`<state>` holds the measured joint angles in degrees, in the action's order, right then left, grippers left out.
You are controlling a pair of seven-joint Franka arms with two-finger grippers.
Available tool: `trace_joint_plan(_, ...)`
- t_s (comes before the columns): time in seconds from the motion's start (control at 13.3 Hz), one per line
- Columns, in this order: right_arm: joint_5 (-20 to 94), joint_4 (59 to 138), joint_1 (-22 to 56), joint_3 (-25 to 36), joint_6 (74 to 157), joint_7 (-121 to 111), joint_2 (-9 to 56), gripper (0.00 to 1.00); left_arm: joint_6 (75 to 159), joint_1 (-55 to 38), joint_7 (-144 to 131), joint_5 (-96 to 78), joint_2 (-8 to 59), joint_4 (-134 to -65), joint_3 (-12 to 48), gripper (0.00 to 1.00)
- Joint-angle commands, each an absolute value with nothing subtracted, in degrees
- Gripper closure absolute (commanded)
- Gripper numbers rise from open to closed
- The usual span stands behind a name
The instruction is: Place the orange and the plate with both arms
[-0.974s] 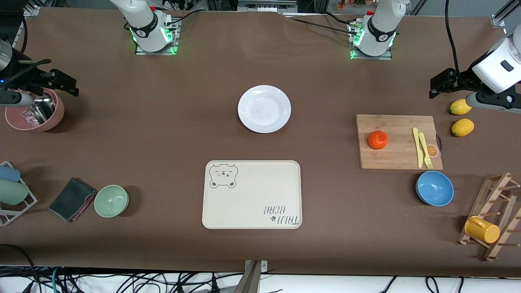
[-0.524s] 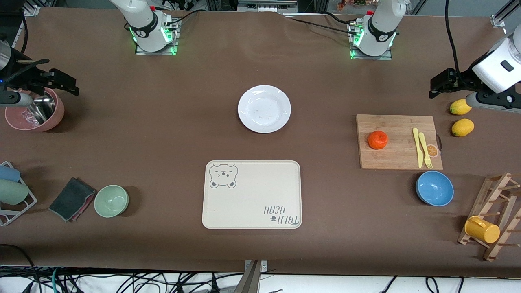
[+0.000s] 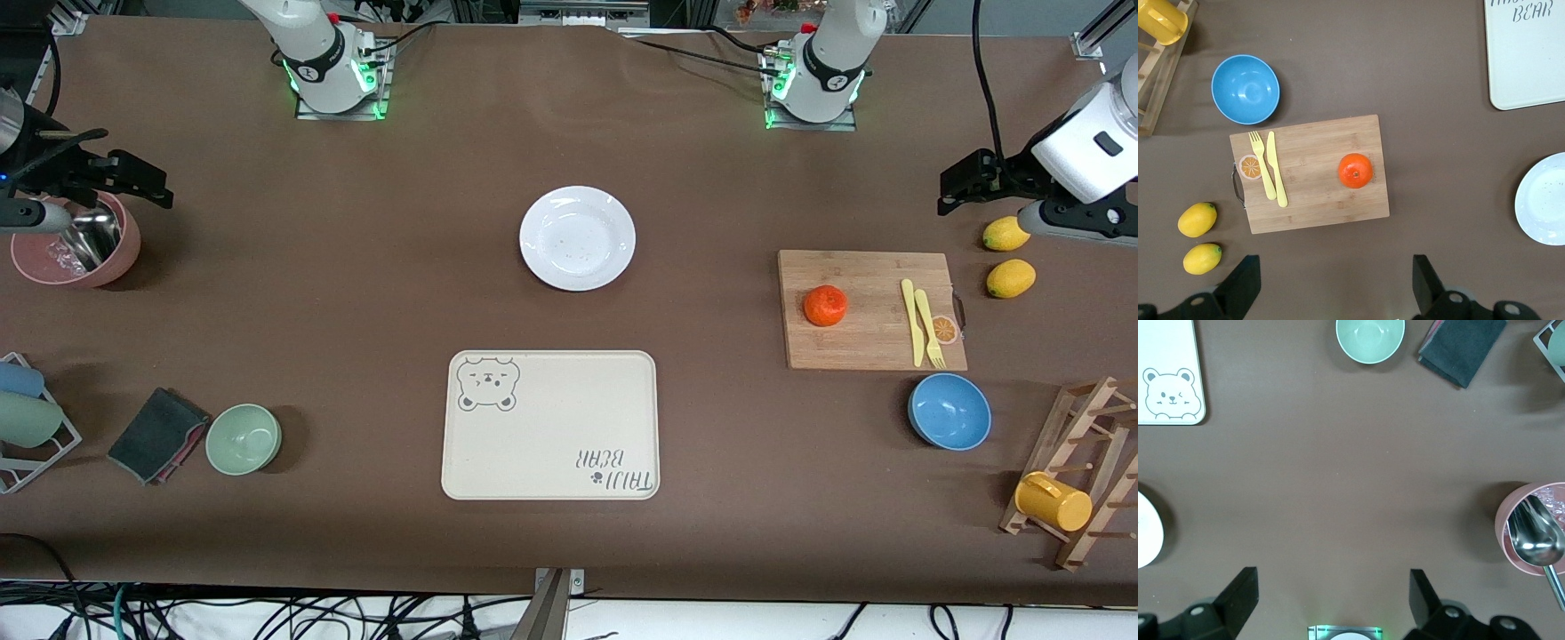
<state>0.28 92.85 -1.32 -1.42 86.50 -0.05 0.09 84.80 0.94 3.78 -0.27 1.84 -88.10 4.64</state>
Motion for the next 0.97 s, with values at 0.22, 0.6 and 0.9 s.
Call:
trace_joint_plan(0.22, 0.70, 92.55, -1.67, -1.49, 85.61, -0.35, -0.44, 0.00, 83.50, 0.97, 4.31, 0.88, 2.55, -86.22, 4.57, 0.00)
trace_joint_plan(0.6, 0.79, 92.55, -1.67, -1.41, 85.61, -0.26, -0.44, 0.00, 83.50, 1.31, 4.31, 0.88, 2.55, -86.31, 4.48, 0.00)
trace_joint_plan(0.9, 0.79, 92.55, -1.67, -1.41, 85.61, -0.18, -0.44, 0.00, 83.50, 1.67, 4.31, 0.88, 2.55, -86.31, 4.48, 0.00)
